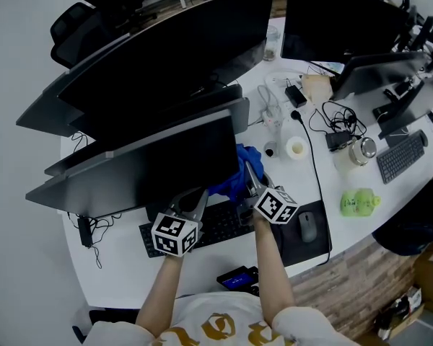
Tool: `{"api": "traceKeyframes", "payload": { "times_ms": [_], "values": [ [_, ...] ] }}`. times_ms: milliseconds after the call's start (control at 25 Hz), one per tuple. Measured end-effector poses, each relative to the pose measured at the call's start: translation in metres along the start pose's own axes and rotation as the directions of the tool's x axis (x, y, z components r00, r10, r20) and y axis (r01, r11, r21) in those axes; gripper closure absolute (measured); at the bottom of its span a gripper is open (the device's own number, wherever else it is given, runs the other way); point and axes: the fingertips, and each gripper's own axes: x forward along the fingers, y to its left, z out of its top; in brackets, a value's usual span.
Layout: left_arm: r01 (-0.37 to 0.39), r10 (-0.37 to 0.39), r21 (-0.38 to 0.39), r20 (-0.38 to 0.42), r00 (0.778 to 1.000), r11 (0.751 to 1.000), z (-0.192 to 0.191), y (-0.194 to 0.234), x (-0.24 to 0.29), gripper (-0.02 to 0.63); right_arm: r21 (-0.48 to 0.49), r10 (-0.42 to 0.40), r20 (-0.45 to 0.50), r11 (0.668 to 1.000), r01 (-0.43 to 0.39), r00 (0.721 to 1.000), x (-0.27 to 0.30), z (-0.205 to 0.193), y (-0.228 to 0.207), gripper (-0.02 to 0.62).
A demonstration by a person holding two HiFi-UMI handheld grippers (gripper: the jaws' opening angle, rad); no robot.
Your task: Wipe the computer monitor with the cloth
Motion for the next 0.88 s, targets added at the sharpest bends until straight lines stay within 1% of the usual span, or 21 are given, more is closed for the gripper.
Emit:
{"api": "traceKeyframes", "payload": {
  "times_ms": [120, 360, 520, 760, 880],
  "values": [
    [-0.002, 0.002, -0.006, -0.004, 1.0, 1.0, -0.001, 0.0, 0.0, 0.606, 0.049, 0.008, 0.006, 0.999, -0.008, 1.0, 0.001, -0.002, -0.004, 0.508],
    [-0.014, 0.014, -0.005, -0.01, 1.0, 1.0, -0.004, 0.003, -0.004, 0.606, 0.124, -0.008, 0.021, 0.992, 0.005, 1.0, -0.001, -0.011, -0.015, 0.508],
    [-0.022, 0.022, -0.008, -0.015, 1.0, 1.0, -0.006, 0.004, -0.005, 0.606, 0.176, 0.004, 0.036, 0.984, -0.01, 0.999, 0.0, -0.011, -0.015, 0.508],
    [-0.025, 0.025, -0.008, -0.018, 1.0, 1.0, -0.008, 0.002, -0.008, 0.606, 0.234, 0.0, 0.052, 0.972, -0.012, 0.999, -0.001, -0.014, -0.019, 0.508],
    [-0.029, 0.029, -0.008, -0.017, 0.999, 1.0, -0.007, 0.002, -0.011, 0.606, 0.251, -0.014, 0.049, 0.968, 0.002, 0.999, -0.002, -0.017, -0.023, 0.508]
  ]
}}
